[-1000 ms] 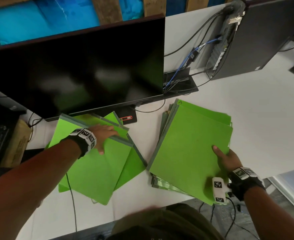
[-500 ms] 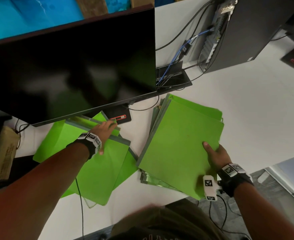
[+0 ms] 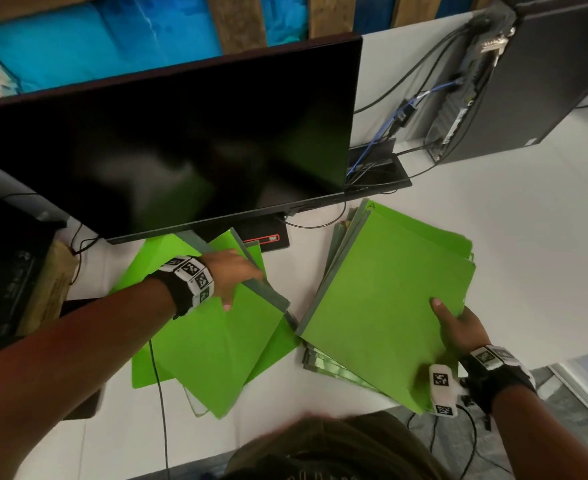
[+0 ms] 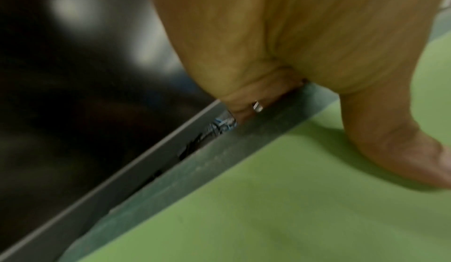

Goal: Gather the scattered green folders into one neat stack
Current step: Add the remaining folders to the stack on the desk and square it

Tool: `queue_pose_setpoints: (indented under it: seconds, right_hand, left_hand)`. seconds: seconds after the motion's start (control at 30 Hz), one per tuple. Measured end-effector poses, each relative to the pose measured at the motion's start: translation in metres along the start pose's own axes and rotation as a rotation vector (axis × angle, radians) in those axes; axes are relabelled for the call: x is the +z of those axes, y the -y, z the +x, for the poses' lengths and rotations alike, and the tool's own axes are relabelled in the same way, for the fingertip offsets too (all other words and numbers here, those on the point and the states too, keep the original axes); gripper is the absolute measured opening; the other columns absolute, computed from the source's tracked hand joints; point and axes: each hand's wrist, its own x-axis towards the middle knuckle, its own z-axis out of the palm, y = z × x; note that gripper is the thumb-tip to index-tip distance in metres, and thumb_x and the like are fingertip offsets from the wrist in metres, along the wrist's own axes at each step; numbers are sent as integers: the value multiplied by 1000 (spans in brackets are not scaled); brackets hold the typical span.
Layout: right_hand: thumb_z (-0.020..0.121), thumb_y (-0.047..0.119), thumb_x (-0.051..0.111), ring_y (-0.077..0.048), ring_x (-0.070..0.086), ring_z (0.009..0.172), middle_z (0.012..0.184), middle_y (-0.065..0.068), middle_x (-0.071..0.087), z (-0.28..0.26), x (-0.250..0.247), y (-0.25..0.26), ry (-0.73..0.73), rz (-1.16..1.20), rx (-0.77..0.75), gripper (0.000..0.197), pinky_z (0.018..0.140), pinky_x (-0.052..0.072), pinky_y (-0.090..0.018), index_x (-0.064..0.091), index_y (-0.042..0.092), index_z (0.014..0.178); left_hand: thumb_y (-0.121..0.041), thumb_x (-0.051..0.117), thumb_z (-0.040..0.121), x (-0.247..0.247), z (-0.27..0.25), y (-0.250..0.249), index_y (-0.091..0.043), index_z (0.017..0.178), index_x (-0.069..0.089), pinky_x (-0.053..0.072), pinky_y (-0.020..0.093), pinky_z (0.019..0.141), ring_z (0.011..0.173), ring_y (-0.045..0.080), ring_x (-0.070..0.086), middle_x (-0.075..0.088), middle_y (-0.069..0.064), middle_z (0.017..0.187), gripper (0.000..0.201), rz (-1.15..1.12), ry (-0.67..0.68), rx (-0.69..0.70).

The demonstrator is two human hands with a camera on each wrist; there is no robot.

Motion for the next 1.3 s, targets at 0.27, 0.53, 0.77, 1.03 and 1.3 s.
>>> queue_pose_setpoints:
  seconds: [0.27,0.53,0.77,1.03,1.3]
  right_hand:
    - [89,53,53,-25,54,88,122,-18,63,1,1,-2,11,-17,15,56,82,42,-34,59,9,125]
    - [88,52,54,-26,58,91,120,-16,65,1,1,-4,7,18,6,53,87,46,-37,61,12,122]
    - [92,41,54,-29,60,92,117,-17,66,0,1,-6,15,33,11,45,82,45,-35,61,7,121]
    - [97,42,42,-26,61,96,114,-12,67,-11,-4,0,53,49,-38,43,86,45,-34,62,11,118]
    - [95,61,20,-32,42,132,146,-14,43,-7,-9,3,57,146,151,71,111,31,-41,42,12,141]
  left_hand:
    - [-17,77,76,-40,-62,7,-16,106,66,42,11,63,71,0,58,62,-11,79,32,-455,-238,103]
    - [-6,78,69,-115,-99,-6,-21,97,62,54,19,72,78,-2,66,73,-18,86,35,-1254,-700,323]
    - [-22,77,64,-129,-9,-68,-15,107,61,49,45,96,101,26,63,67,11,110,46,-1578,-950,328]
    - [-18,75,79,-99,98,-99,-8,124,52,48,37,94,107,26,61,64,8,117,51,-1264,-832,-91]
    - [-31,64,89,-87,133,-115,-20,142,33,42,32,90,118,32,54,54,12,134,63,-1152,-640,-294]
